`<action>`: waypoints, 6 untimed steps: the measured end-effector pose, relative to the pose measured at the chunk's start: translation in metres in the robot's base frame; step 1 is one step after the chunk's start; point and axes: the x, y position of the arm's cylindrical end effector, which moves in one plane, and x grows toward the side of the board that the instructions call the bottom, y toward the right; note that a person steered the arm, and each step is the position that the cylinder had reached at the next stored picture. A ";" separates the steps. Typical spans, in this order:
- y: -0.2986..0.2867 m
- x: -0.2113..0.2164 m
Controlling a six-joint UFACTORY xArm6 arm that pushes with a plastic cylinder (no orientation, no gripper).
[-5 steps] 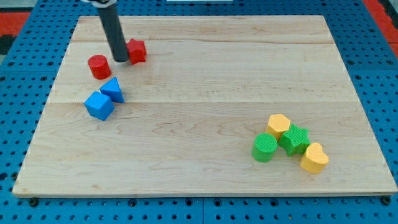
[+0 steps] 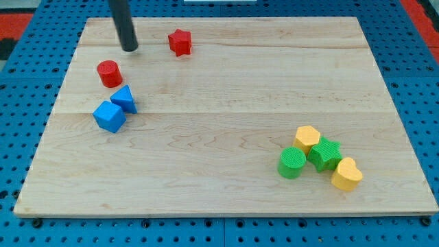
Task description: Slide the red star to the top center
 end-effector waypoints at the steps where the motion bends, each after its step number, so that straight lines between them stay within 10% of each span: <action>1: 0.008 -0.006; 3: 0.031 -0.025; 6: 0.246 0.014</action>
